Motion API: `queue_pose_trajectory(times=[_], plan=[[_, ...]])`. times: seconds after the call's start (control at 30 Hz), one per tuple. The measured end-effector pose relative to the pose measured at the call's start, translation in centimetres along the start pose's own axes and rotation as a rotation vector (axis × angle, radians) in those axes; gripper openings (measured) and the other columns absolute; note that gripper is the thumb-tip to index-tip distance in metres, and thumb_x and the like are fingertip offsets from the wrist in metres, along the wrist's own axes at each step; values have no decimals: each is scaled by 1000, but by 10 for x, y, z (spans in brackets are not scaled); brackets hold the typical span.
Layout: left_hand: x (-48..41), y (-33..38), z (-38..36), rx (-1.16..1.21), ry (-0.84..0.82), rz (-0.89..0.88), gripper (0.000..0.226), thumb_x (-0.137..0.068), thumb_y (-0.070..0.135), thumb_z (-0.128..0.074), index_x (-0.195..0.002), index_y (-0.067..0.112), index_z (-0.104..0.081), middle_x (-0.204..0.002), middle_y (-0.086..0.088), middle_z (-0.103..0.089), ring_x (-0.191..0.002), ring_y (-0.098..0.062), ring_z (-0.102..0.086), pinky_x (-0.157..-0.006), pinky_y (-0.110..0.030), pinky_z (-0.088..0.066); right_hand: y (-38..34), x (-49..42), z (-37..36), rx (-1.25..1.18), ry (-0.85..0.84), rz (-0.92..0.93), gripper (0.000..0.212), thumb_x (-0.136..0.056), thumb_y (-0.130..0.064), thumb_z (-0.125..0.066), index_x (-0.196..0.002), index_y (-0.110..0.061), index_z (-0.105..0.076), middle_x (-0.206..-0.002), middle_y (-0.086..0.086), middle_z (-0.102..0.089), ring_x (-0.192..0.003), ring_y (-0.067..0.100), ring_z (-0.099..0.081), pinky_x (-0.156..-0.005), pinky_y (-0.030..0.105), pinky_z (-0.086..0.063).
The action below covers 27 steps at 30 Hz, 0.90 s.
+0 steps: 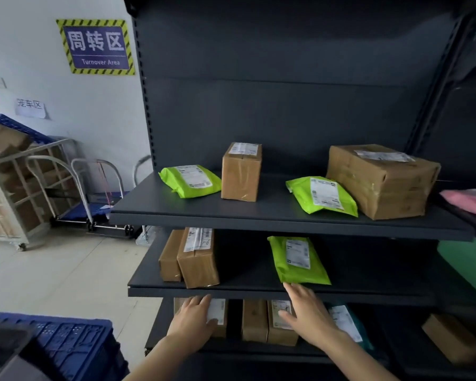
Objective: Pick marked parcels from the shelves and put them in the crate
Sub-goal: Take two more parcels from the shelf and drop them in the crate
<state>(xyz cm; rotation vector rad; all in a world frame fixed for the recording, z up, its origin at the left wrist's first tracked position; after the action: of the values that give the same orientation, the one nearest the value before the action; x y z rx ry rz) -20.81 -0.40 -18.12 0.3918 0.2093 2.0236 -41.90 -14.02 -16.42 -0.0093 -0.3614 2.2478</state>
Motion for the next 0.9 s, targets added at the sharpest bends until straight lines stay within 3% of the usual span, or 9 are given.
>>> queue_pose_trajectory(times=[0.37, 0.6, 0.9], plan=[[-41, 51, -12, 25, -52, -108, 60, -96, 34, -45, -148, 18, -22, -150, 1, -32, -140, -19, -26, -110, -32, -32, 58, -14, -9, -72, -23, -114, 64, -96, -40, -41, -149, -19, -12, -155, -1, -19, -141, 18, -19, -113, 29, -23], [-106, 90, -30, -30, -82, -227, 59, -95, 16, -46, -149, 19, -22, -152, -1, -28, -141, -18, -24, -111, -30, -30, 89, -44, -10, -113, 8, -224, 56, -98, -34, -38, -148, -19, -18, -153, 0, -23, -138, 17, -25, -112, 26, -24], [-174, 145, -63, -113, -98, -332, 59, -93, 17, -47, -147, 20, -22, -152, -2, -24, -139, -22, -26, -105, -35, -38, 129, -51, -19, -177, 43, -321, 56, -97, -36, -41, -147, -20, -21, -151, -1, -24, -135, 16, -29, -109, 22, -27]])
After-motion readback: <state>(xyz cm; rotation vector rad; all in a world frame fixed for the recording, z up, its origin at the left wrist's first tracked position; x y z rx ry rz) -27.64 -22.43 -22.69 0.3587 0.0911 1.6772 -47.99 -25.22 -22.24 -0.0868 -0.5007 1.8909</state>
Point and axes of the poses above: each hand's wrist, its own x-axis away from the middle knuckle, its own z-axis out of the back of the hand, y = z × x, the point moved 1 cm from there along -x, towards the middle knuckle
